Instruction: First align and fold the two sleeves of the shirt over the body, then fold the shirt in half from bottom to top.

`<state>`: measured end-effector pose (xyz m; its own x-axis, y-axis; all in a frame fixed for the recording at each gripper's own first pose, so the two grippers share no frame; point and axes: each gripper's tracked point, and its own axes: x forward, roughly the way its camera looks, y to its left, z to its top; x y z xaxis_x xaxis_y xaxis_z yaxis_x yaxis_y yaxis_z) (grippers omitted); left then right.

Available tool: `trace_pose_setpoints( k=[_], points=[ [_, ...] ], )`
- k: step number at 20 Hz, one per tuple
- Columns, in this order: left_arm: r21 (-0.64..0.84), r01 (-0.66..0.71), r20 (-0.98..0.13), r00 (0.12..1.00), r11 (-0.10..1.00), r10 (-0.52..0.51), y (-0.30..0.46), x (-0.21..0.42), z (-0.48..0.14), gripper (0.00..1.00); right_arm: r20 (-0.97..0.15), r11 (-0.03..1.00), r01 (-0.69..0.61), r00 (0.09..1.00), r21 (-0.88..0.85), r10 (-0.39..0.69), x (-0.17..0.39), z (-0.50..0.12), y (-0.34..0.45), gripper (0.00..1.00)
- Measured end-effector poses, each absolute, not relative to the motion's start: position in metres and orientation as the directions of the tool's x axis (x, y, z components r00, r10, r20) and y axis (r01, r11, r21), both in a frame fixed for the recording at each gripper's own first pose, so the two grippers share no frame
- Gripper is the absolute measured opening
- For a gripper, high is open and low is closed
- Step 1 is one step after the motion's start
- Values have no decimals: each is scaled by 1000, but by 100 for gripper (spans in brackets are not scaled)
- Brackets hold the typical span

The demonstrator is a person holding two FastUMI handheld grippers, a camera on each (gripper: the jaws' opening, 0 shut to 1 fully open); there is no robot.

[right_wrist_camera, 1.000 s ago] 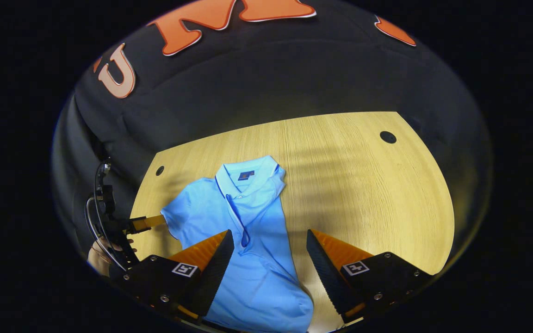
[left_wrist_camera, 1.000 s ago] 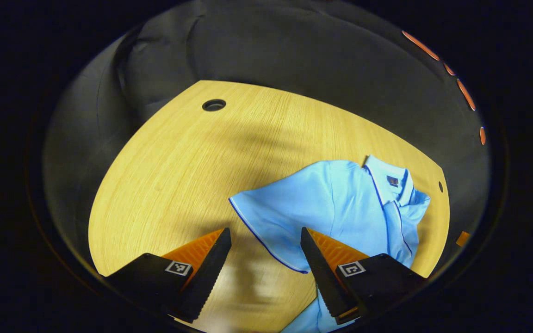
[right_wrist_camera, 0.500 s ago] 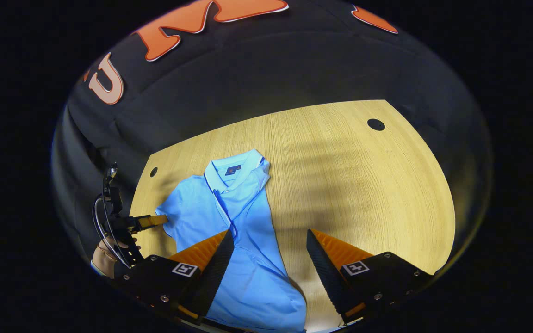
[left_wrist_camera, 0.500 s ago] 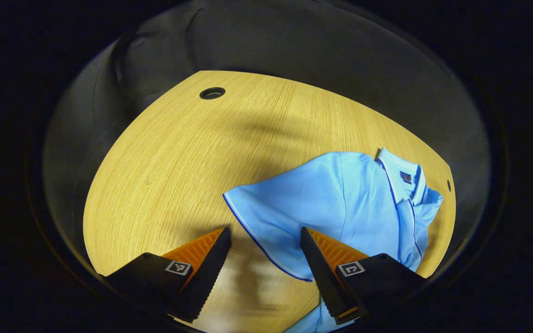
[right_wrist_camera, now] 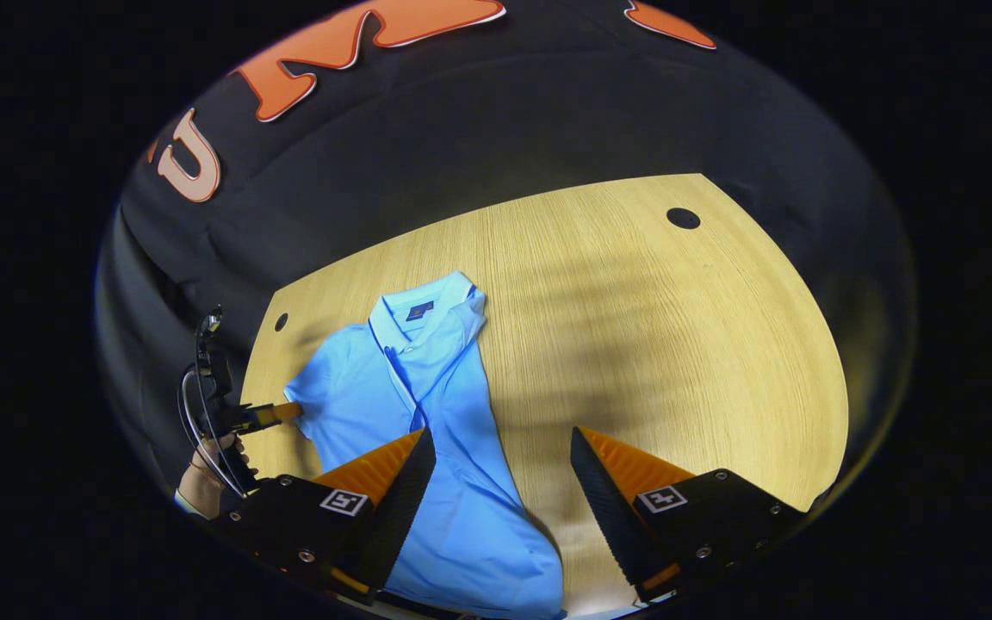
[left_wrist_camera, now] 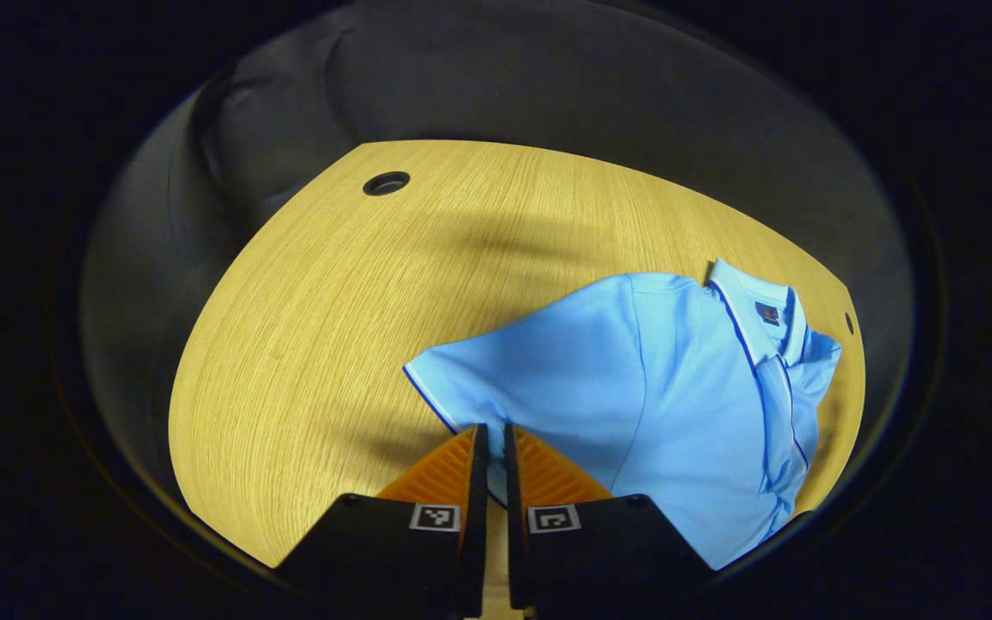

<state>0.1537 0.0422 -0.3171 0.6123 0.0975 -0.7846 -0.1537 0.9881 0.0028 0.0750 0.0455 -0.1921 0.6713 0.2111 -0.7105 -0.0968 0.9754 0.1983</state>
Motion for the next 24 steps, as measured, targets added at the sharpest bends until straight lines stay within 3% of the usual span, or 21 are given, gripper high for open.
trace_pose_setpoints(
  k=[4,9,19,24],
  points=[
    [5,-148,-771,629,989,98,37,153,-313,4,-708,977,-97,676,188,203,70,-193,40,98],
    [30,-80,-716,693,996,77,24,154,-274,4,-705,976,-90,679,198,205,65,-194,33,98],
    [-54,157,-640,753,986,-155,-110,162,-189,4,-692,974,-63,694,217,199,59,-190,12,98],
    [-81,284,-655,708,955,-266,-192,179,-174,4,-696,974,-14,697,226,172,55,-197,-11,98]
  ],
)
